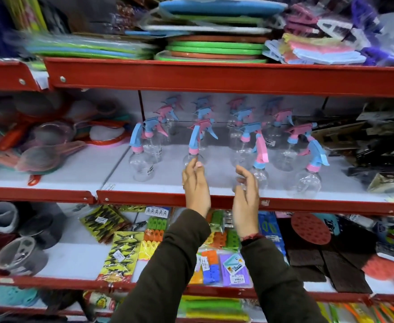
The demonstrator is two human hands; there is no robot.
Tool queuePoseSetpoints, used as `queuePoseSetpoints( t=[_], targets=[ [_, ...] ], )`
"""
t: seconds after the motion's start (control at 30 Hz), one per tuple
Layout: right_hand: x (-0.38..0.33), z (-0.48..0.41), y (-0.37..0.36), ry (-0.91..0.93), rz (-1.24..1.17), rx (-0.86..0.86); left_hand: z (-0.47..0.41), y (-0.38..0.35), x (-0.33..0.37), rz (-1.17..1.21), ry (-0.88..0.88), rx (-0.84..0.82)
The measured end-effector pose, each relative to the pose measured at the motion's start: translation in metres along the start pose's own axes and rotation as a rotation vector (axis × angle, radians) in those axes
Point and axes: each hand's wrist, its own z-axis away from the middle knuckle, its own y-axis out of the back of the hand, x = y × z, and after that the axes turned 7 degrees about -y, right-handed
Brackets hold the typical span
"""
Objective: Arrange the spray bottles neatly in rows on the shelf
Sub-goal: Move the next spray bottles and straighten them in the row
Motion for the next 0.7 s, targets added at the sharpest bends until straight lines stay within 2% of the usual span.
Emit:
queuePoseSetpoints(
  t=[0.1,0.3,0.37,0.53,0.7],
  targets=[
    [-0.002,-0.017,-0.034,-0.097,-0.011,-0.153,-0.026,0.021,-0.005,-0.041,0.033,0.004],
    [-0.007,-0.053,-0.079,-0.293,-0.012,-0.325,-0.067,0.042,0.000,0.079,0.271,-0.144],
    [-0.002,-0.055,-0.081,-0.305,-0.023,-0.331,-0.066,0.048,0.008,0.131,0.320,-0.194],
    [0.005,-0.037,-0.071,-0.239,-0.028,-0.283,-0.045,0.061,0.015,0.140,0.306,-0.322],
    [0.005,-0.018,-0.060,-0.205,0.018,-0.263,-0.030,0.065,0.011,0.168,0.293,-0.370]
  ],
)
